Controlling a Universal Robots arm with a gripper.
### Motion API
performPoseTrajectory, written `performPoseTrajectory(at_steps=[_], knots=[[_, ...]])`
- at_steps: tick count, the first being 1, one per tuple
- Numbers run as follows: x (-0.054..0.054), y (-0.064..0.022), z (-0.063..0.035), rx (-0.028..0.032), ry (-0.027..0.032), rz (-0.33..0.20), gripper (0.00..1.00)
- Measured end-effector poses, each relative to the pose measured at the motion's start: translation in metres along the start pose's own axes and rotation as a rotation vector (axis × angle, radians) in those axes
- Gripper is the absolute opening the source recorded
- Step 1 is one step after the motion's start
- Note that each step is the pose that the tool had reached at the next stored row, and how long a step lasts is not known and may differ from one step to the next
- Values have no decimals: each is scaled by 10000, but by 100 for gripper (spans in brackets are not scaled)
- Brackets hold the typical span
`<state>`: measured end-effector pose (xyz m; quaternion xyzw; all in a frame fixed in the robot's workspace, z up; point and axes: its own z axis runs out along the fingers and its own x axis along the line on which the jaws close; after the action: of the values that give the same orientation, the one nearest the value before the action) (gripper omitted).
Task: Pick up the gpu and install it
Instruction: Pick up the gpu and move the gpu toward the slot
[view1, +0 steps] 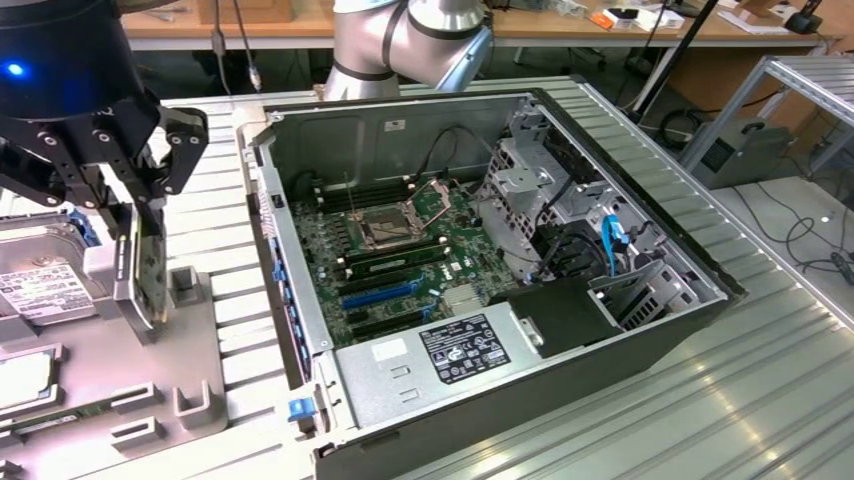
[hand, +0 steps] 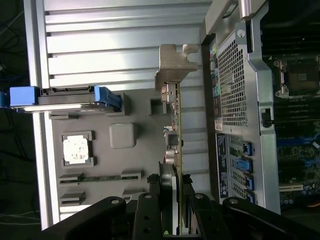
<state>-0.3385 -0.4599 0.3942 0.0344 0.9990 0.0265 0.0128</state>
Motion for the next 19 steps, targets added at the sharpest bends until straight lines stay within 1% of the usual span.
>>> performPoseTrajectory(at_steps=[3,5,6,7,8,9,17,19], knots=[[-1,2,-46,-1,-1,0,27],[-1,3,-47,-4,-2,0,27],[-2,2,-48,0,26,1,27],[-3,2,-48,12,168,7,27],[-1,2,-44,20,326,17,27],[0,2,-43,20,340,18,27],[-7,3,-44,21,342,17,27],[-10,5,-81,22,343,18,27]])
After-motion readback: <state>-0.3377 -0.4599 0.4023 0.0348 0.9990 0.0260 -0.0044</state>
